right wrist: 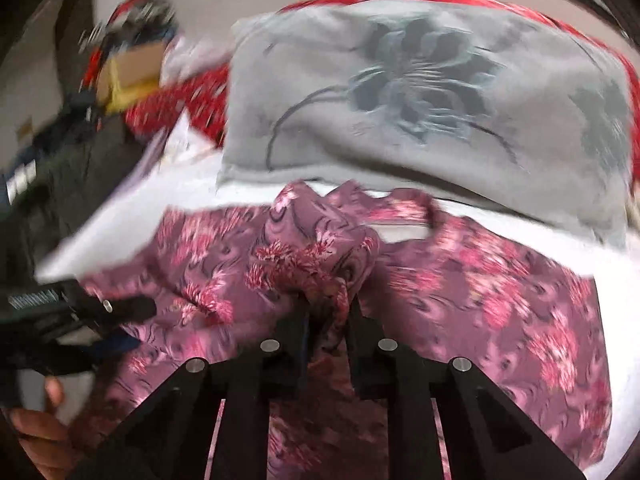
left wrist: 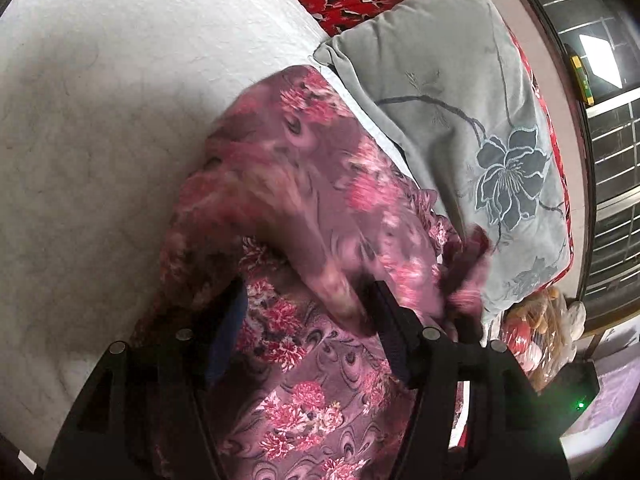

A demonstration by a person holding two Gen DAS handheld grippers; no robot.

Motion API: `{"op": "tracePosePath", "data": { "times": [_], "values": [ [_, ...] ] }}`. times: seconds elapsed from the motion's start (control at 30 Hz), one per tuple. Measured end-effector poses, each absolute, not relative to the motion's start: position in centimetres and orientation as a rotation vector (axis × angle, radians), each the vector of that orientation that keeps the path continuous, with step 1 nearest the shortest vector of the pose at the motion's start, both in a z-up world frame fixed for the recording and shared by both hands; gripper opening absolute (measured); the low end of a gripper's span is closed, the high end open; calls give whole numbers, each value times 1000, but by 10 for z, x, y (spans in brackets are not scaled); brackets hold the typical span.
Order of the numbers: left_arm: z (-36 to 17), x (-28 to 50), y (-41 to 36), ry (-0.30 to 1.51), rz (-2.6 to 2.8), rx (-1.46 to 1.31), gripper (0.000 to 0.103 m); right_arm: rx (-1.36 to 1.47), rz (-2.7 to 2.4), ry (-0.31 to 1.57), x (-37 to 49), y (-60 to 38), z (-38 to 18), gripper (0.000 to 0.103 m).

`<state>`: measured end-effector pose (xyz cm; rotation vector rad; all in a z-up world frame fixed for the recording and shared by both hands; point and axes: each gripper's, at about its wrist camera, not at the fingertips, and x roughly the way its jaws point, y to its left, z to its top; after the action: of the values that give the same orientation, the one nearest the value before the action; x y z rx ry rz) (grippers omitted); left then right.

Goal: Fold small clothes

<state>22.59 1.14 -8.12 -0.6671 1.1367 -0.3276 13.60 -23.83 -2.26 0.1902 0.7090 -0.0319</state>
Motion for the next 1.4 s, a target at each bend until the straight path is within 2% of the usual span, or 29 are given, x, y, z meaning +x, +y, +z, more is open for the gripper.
{"op": "tracePosePath", "data": {
  "times": [0.1,0.17,0.2,0.3,0.37,0.4,0.43,0.5,0.53,0.57,0.67,0.7,0.73,0.77,0.8,0.87,0.97,1.03,1.1,1.13,1.23,1.33,1.4],
  "values": [
    [-79,223,6,1133,-330,-636,63,360,-54,694,112,-274,-21,15],
    [-78,221,3,1133,-335,-618,69,480,-81,698,96,-303,-29,15],
    [-77,220,1,1130,-332,-612,69,544,-97,712,87,-319,-35,15],
    [-76,217,-3,1130,-333,-589,69,688,-152,729,65,-354,-51,23],
    [-74,216,-4,1124,-330,-574,69,770,-214,698,43,-373,-54,24],
    [-74,215,-5,1122,-330,-569,69,792,-228,675,36,-378,-53,31],
    [-74,215,-6,1120,-328,-563,69,816,-232,647,31,-383,-51,43],
    [-73,214,-8,1117,-323,-550,69,833,-228,614,31,-389,-46,62],
    [-72,214,-9,1114,-322,-542,69,827,-225,613,34,-389,-45,67],
    [-72,214,-10,1111,-322,-537,69,813,-221,621,40,-387,-44,68],
    [-69,213,-11,1092,-325,-525,68,762,-290,687,66,-385,-51,67],
    [-67,213,-11,1077,-326,-520,59,771,-300,701,72,-387,-55,51],
    [-66,212,-12,1064,-328,-517,51,793,-276,701,76,-389,-57,14],
    [-62,211,-12,1045,-334,-507,36,800,-240,700,81,-392,-55,13],
    [-60,211,-12,1035,-336,-497,28,794,-224,686,82,-393,-49,12],
    [-58,210,-14,1017,-333,-474,25,764,-215,586,69,-397,-30,12],
    [-65,213,-18,1059,-341,-472,24,756,-251,514,49,-413,-18,12],
    [-72,215,-22,1097,-322,-446,24,756,-290,605,49,-422,-35,12],
    [-76,213,-24,1132,-310,-418,24,752,-323,789,53,-426,-66,15],
    [-72,209,-23,1157,-322,-419,24,753,-324,796,49,-426,-68,16],
    [-54,192,-22,1144,-397,-491,23,720,-340,668,24,-421,-42,20],
    [-46,183,-40,1097,-390,-385,40,686,-301,579,9,-415,-29,20],
    [-59,187,-54,1137,-326,-281,42,670,-251,698,20,-409,-47,19]
  ]
}}
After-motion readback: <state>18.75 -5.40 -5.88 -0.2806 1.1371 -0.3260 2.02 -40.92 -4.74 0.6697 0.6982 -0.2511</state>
